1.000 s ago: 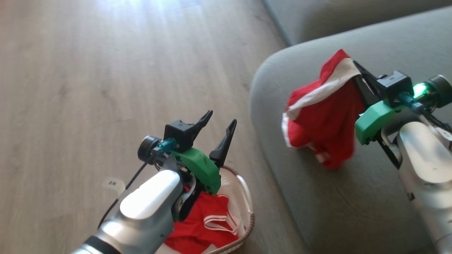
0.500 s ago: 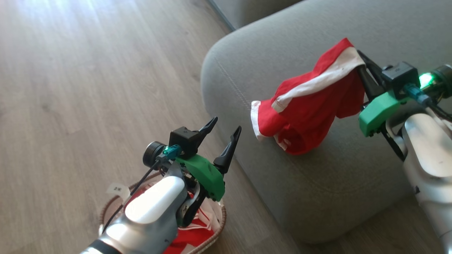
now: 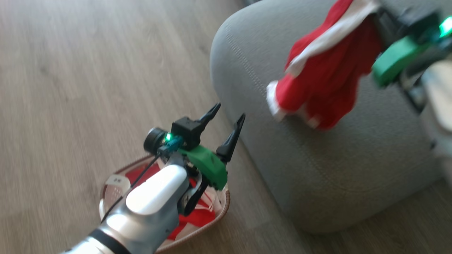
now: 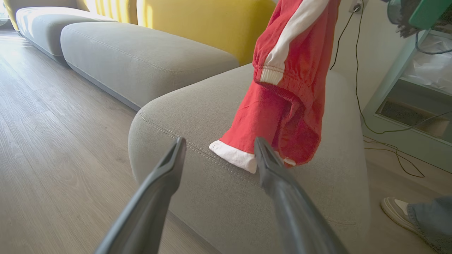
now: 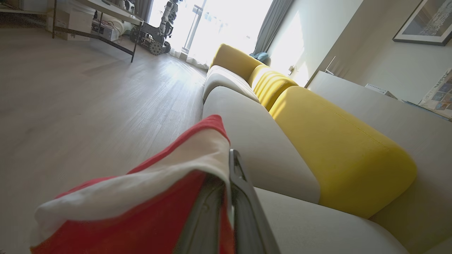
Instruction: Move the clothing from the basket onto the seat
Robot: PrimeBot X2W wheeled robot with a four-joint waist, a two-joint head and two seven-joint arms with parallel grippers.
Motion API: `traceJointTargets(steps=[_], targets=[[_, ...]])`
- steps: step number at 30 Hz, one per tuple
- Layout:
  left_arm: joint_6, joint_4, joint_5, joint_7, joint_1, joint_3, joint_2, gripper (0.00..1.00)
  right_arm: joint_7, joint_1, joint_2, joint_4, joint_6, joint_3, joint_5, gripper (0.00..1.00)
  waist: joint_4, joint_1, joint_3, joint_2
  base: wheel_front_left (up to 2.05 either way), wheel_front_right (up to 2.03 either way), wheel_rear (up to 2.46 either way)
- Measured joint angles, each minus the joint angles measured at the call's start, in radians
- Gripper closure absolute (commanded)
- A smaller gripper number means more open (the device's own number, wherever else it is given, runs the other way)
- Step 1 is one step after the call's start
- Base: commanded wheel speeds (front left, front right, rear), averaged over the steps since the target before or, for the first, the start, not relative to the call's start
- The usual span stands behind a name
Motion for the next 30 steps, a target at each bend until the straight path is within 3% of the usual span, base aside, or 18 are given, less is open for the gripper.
traceJointTargets(steps=[4,16,21,30], targets=[[0.01,-0.031,0.02,0.0,-0.039,-0.003,0.006,0.0,0.009,-0.134,-0.042,0.051,0.0,-0.017,0.001,1.0,0.036,0.0,0.048,0.0,0.0,0.0,0.0],[0.054,-0.156,0.076,0.028,-0.124,-0.013,0.045,0.0,0.02,-0.431,-0.132,0.22,0.0,-0.235,-0.136,1.0,0.157,0.0,0.228,0.0,0.0,0.0,0.0],[0.071,-0.202,0.092,0.045,-0.147,-0.019,0.062,0.0,0.011,-0.438,-0.108,0.297,0.0,-0.307,-0.184,1.0,0.201,0.0,0.304,0.0,0.0,0.0,0.0],[0.088,-0.243,0.102,0.062,-0.158,-0.032,0.084,0.0,-0.021,-0.352,0.006,0.436,0.0,-0.403,-0.239,1.0,0.257,0.0,0.398,-0.0001,0.0,0.0,0.0]])
